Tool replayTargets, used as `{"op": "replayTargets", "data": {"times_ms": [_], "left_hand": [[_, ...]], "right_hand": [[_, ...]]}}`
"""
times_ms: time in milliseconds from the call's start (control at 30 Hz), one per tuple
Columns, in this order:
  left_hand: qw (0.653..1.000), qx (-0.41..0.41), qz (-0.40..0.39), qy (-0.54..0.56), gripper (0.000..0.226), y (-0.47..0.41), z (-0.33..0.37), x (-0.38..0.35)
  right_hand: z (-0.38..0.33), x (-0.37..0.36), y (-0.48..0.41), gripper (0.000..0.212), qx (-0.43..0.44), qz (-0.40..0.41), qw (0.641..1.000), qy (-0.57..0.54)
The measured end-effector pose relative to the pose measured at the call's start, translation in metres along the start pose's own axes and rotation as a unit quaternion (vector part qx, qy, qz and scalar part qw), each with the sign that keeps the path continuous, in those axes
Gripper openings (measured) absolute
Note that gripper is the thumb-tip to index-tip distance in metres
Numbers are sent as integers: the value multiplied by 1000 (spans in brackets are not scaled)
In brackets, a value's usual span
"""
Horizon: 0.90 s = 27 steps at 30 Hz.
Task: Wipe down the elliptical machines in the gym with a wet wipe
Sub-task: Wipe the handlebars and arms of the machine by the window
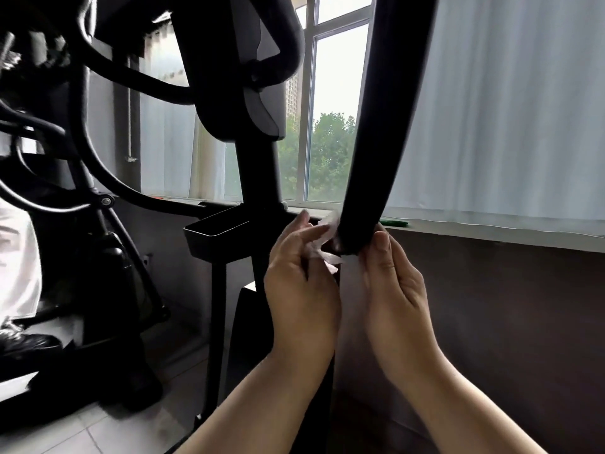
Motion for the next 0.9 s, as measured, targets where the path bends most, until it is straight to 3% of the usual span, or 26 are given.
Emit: {"op": "replayTargets", "data": {"times_ms": [167, 333, 533, 800, 900], "left_hand": [[987, 95, -114, 66, 36, 25, 12, -31], [979, 148, -63, 126, 42, 37, 10, -22], [949, 267, -105, 134, 38, 31, -16, -30], [933, 283, -158, 158, 48, 37, -11, -37], [946, 253, -160, 125, 62, 38, -10, -38]], "right_hand": [[1, 0, 3, 42, -33, -17, 999, -29], [3, -3, 5, 41, -64, -29, 995, -64], [4, 1, 2, 36, -47, 1, 999, -16], [2, -2, 6, 40, -61, -11, 997, -47], [6, -3, 7, 39, -75, -26, 994, -72]]}}
Point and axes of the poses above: each hand's wrist, its own y-axis away from the middle knuckle, its own x-axis out of the back of the hand, z = x × y, the point moved 9 cm from there along -y, towards the middle knuckle, and after that the axes turned 9 degrees about z, right-handed, at the moved point
